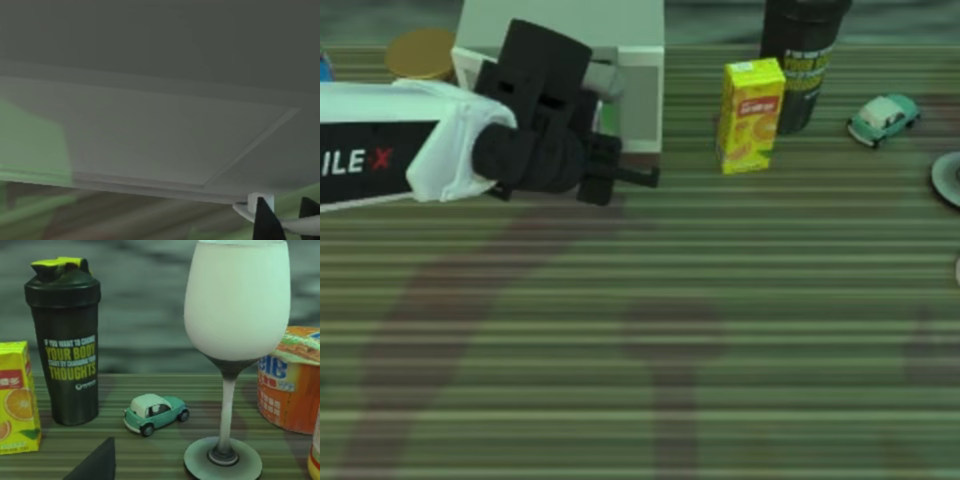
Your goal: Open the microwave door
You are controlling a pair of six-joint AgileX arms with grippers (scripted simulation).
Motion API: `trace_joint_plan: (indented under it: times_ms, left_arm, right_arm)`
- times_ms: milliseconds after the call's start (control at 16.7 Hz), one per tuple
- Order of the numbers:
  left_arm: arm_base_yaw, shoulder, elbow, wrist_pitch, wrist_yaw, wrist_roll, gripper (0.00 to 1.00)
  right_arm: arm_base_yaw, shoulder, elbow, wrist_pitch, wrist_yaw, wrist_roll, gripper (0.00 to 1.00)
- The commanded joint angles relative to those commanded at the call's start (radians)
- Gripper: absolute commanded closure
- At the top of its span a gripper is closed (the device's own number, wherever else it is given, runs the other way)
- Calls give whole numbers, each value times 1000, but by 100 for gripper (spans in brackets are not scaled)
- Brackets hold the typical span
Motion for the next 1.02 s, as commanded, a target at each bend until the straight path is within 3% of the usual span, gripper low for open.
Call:
trace_joint_plan:
  times_ms: [540,1020]
  left_arm:
    - [21,-32,-43,14,52,60,100]
    - [22,-33,-44,14,53,62,100]
  right_arm:
    - [0,0,0,0,0,0,0]
    - [0,0,0,0,0,0,0]
